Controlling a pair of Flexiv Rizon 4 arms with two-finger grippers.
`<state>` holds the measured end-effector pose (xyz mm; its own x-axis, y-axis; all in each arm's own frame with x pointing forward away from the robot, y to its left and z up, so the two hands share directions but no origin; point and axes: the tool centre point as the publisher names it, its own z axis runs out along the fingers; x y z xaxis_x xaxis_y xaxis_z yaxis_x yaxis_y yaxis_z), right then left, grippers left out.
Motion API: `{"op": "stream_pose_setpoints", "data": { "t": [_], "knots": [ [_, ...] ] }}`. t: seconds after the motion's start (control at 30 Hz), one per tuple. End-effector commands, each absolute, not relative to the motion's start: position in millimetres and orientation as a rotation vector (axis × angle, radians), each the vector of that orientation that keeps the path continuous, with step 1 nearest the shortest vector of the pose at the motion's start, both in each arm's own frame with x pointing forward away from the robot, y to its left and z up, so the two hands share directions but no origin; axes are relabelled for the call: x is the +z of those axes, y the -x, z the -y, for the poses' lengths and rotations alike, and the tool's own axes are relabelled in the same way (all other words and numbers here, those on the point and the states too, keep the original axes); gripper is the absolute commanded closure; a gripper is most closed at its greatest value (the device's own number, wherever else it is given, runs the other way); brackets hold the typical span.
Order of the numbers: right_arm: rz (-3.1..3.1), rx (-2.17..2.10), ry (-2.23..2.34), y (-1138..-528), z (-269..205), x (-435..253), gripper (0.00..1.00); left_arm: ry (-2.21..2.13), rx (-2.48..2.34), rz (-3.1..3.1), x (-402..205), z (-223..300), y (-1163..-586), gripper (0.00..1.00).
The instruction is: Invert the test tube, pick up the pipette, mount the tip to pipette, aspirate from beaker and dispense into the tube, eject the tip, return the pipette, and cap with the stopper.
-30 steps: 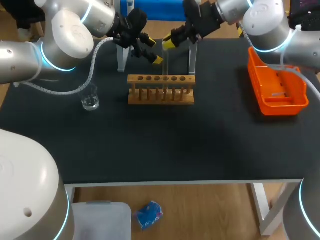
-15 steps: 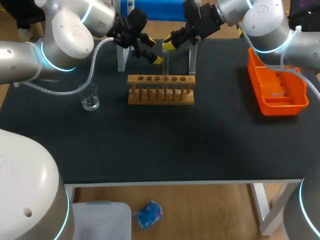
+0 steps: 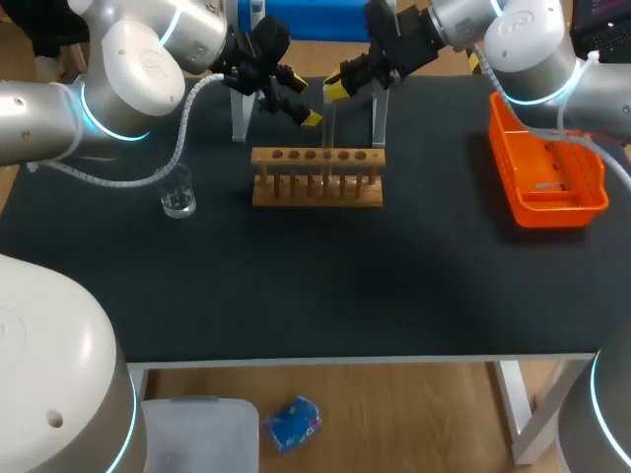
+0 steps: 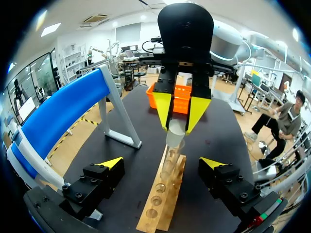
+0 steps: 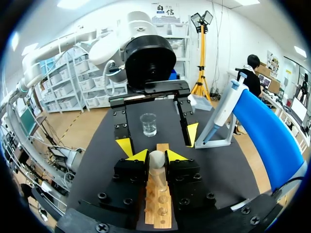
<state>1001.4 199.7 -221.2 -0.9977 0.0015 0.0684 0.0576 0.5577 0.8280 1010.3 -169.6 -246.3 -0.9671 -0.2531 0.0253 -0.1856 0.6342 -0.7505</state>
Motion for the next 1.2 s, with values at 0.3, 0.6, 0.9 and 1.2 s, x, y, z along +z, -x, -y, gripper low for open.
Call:
{"op": "stream_pose_setpoints", "data": {
  "t": [0.3, 0.6, 0.9, 1.2],
  "knots": [
    [2.712, -1.44, 0.046, -998, -202, -225, 1.0, 0.372, -1.251, -2.773, -245, 170, -1012, 0.0],
    [2.712, -1.422, 0.051, -998, -202, -229, 1.0, 0.372, -1.251, -2.773, -245, 170, -1012, 0.0],
    [2.719, -1.408, 0.062, -997, -198, -232, 1.0, 0.372, -1.251, -2.773, -245, 170, -1012, 0.0],
    [2.714, -1.4, 0.071, -996, -198, -240, 1.0, 0.372, -1.251, -2.773, -245, 170, -1012, 0.0]
  ]
}}
